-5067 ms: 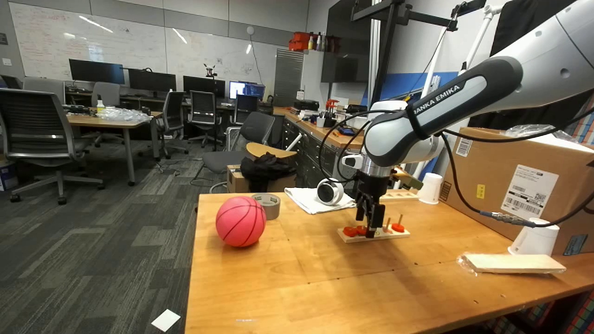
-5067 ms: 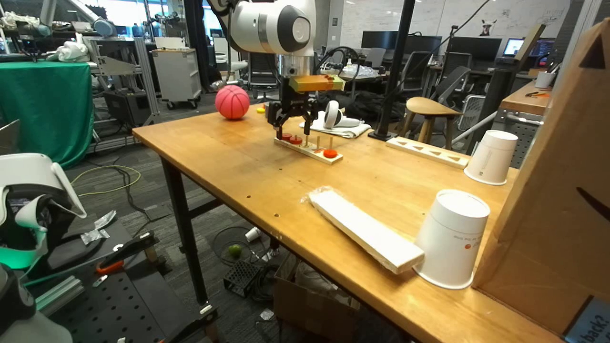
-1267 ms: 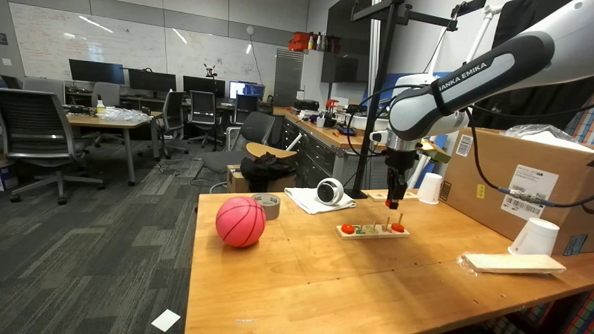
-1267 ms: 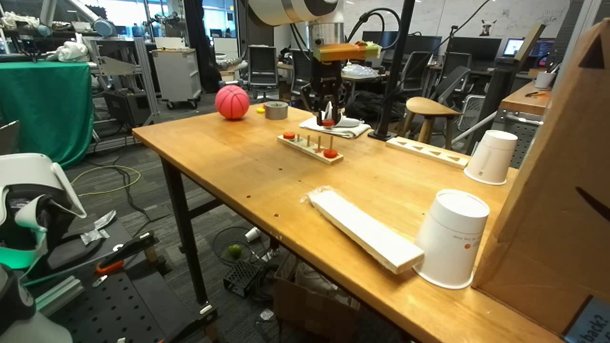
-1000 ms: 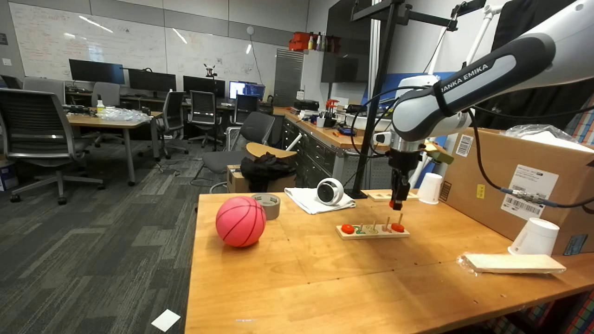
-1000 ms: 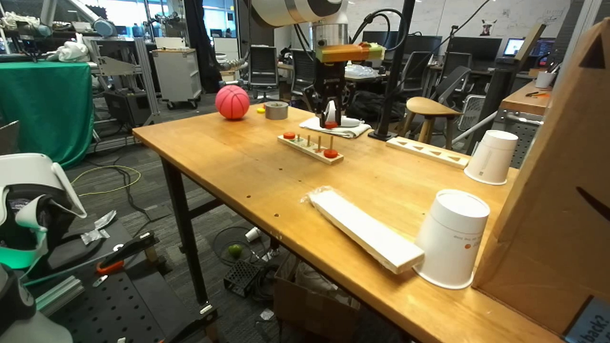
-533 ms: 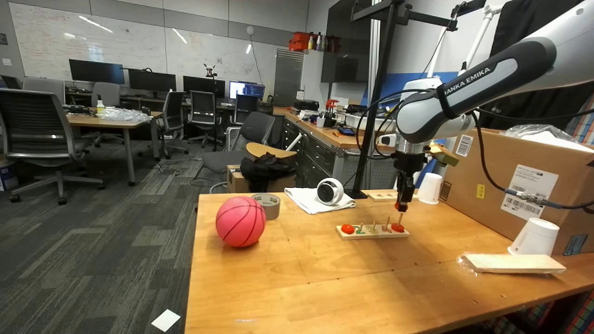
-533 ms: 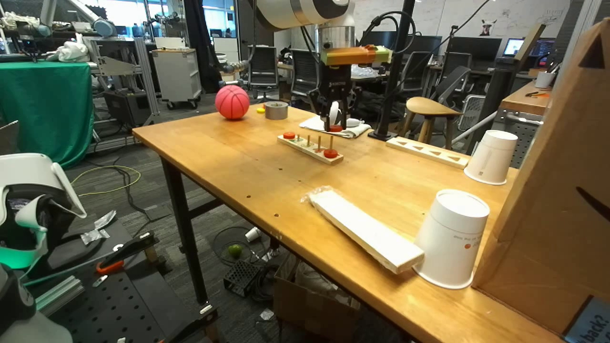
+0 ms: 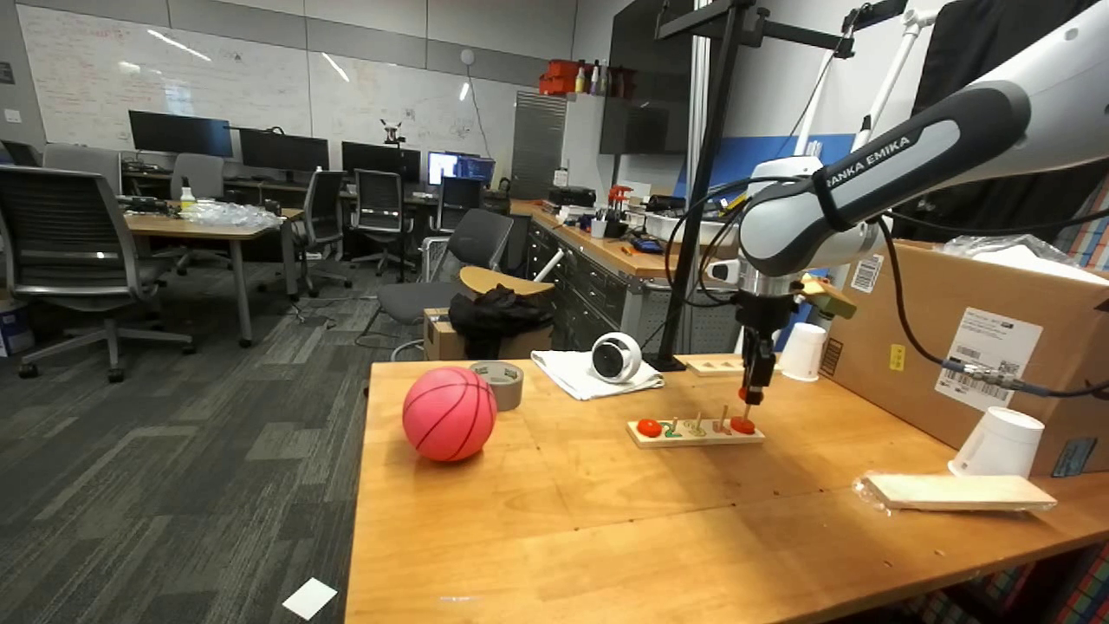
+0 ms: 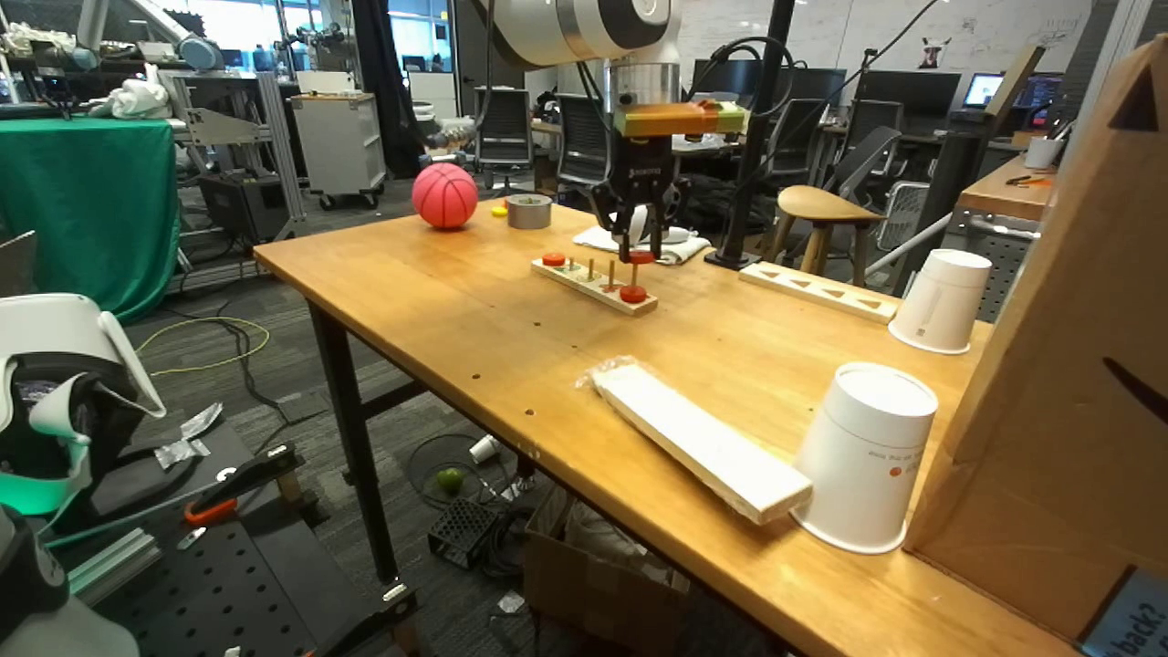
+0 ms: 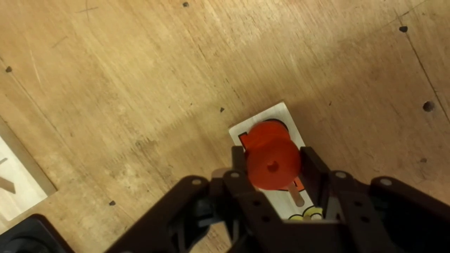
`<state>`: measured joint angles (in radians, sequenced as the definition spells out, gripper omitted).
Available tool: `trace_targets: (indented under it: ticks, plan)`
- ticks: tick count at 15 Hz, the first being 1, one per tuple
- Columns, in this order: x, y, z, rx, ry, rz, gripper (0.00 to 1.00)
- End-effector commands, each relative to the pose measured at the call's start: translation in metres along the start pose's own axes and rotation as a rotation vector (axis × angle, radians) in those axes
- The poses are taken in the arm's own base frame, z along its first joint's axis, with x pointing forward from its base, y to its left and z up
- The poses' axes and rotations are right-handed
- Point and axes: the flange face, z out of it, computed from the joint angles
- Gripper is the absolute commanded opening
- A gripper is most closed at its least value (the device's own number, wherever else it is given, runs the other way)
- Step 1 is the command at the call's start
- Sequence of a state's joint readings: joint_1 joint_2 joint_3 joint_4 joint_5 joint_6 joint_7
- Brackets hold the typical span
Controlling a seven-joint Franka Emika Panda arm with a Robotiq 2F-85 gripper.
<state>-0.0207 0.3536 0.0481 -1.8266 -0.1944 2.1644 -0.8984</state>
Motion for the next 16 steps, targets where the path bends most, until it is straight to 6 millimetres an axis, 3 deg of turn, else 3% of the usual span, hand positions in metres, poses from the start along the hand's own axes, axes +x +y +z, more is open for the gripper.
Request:
trace_targets:
  ticks: [1, 16]
  plan:
    - [-0.0001, -0.0012, -0.0029, 0.008, -0.004, 0.006, 0.17]
    - [0.0031, -0.009, 0.0011, 0.031, -0.027, -0.008, 0.17]
